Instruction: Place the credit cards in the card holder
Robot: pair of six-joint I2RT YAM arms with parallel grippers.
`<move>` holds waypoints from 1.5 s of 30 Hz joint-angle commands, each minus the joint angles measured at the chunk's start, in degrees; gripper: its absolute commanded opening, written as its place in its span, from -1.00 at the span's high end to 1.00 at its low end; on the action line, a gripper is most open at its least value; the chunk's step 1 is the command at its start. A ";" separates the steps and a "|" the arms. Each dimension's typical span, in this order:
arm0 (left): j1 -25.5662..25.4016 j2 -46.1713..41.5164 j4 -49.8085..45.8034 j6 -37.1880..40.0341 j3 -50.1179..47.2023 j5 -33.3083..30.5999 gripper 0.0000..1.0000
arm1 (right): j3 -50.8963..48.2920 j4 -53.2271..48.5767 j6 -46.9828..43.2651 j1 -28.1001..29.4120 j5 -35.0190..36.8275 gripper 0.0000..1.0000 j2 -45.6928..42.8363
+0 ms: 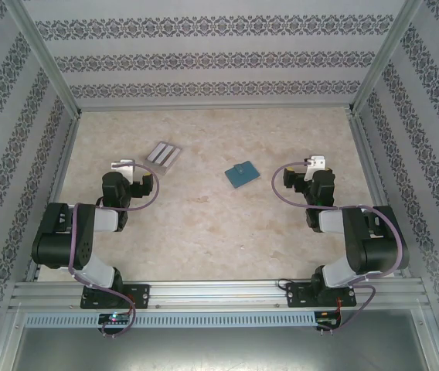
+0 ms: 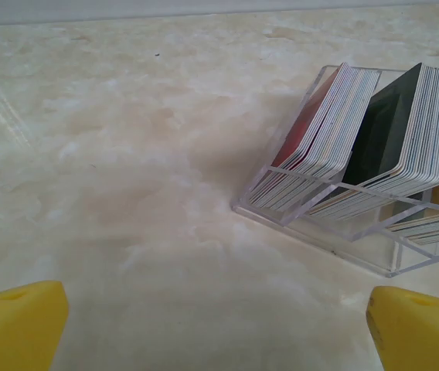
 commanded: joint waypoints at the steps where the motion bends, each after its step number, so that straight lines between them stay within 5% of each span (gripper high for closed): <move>1: -0.33 -0.47 -0.68 -1.02 1.05 -0.54 -0.99 | 0.59 1.11 -0.46 -0.38 -0.77 -0.96 -0.41; 24: -0.33 -0.61 -0.33 -1.21 0.91 -0.74 -0.99 | 0.87 0.82 0.48 -0.68 0.11 -0.96 -0.33; 28: -0.51 -11.10 -11.52 -2.55 2.17 -4.14 -0.99 | 0.81 0.74 1.89 -0.64 4.13 -0.96 -1.85; 35: -0.51 -29.97 -34.55 -12.96 10.05 2.34 -0.99 | 15.44 -32.01 7.92 -0.53 -3.50 -0.96 -14.01; 39: -0.42 -30.15 -48.23 -27.04 16.23 -5.80 -0.99 | 27.49 -47.32 10.97 4.98 -9.95 -0.96 -6.93; 42: -0.42 -30.13 -52.29 -30.78 17.79 -4.33 -0.99 | 33.48 -54.70 11.32 9.06 -10.05 -0.89 -0.45; 45: -0.25 -29.82 -55.55 -38.76 17.60 -1.33 -0.99 | 40.12 -61.23 11.06 9.29 -18.25 -0.69 7.85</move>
